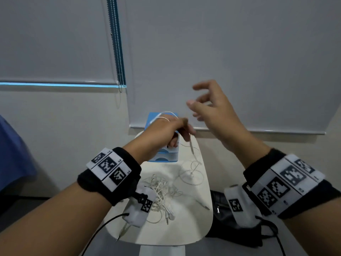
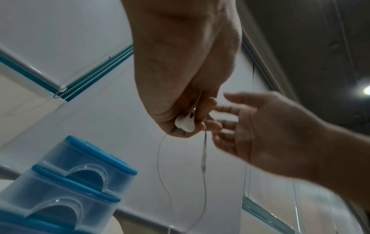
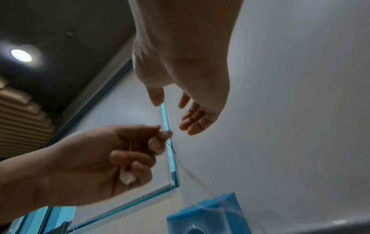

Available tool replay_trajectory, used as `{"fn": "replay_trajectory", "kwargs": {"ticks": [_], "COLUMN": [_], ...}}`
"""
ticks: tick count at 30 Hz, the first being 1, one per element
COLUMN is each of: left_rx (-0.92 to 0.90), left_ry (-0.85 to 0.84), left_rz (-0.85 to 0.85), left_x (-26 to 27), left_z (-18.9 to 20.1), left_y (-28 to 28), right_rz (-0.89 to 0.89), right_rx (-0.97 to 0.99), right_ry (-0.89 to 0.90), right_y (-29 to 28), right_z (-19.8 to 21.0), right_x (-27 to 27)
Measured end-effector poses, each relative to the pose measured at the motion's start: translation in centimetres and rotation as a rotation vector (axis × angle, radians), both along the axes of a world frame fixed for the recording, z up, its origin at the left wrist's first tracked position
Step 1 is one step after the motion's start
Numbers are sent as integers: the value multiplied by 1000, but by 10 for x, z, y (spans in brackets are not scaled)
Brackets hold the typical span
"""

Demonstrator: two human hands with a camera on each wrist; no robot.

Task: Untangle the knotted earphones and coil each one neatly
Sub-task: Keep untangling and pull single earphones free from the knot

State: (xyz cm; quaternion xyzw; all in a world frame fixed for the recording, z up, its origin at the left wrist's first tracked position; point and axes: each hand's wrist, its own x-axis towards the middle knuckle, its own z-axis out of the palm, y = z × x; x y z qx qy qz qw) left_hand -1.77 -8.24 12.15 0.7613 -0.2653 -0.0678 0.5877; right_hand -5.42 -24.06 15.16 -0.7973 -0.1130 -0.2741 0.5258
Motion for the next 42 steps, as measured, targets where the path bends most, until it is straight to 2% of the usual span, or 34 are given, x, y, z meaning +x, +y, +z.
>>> {"fn": "replay_trajectory", "kwargs": {"ticks": [2, 3, 5, 7, 11, 14, 17, 19, 20, 23, 26, 28, 30, 32, 34, 38, 40, 42], "left_rx": [-126, -170, -229, -255, -232, -30, 361, 457, 398, 53, -69, -35, 18, 125, 190, 168, 152, 161], "left_ry": [20, 29, 40, 37, 50, 91, 51, 42, 49, 36, 54, 102, 135, 117, 124, 96, 55, 31], "left_rz": [12, 13, 11, -6, -29, -74, -136, -126, -112, -125, -265, -272, -188, -127, -142, -189, -170, -111], "left_x": [1, 1, -1, -2, 0, 5, 7, 7, 6, -1, -9, -14, -15, -16, -16, -21, -22, -19], "left_z": [3, 4, 6, 8, 7, 1, -6, -9, -10, -2, 8, 8, 2, -4, -10, -17, -16, -16], "left_y": [5, 7, 8, 11, 27, 48, 68, 74, 75, 65, 46, 36, 28, 21, 9, -19, -28, -29], "right_rz": [-1, 46, 162, 218, 259, 119, -17, -44, -39, 30, 87, 50, -57, -172, -221, -191, -119, -75], "right_rx": [118, 109, -73, -270, -77, -102, -271, -388, -435, -554, -612, -593, -526, -461, -439, -437, -316, -147], "right_ry": [93, 177, 322, 338, 345, 213, 79, 20, 1, -38, -67, -95, -131, -152, -136, -89, -58, -101], "right_y": [-7, -9, -9, -6, -12, -24, -31, -28, -25, -8, 6, 8, 6, 3, 2, 8, 9, 4], "right_z": [-17, -26, -41, -50, -33, -6, 20, 31, 34, 38, 40, 44, 47, 51, 54, 55, 58, 61], "right_x": [2, 4, 3, 1, -2, -4, -11, -18, -19, -23, -22, -19, -14, -12, -11, -13, -14, -13]}}
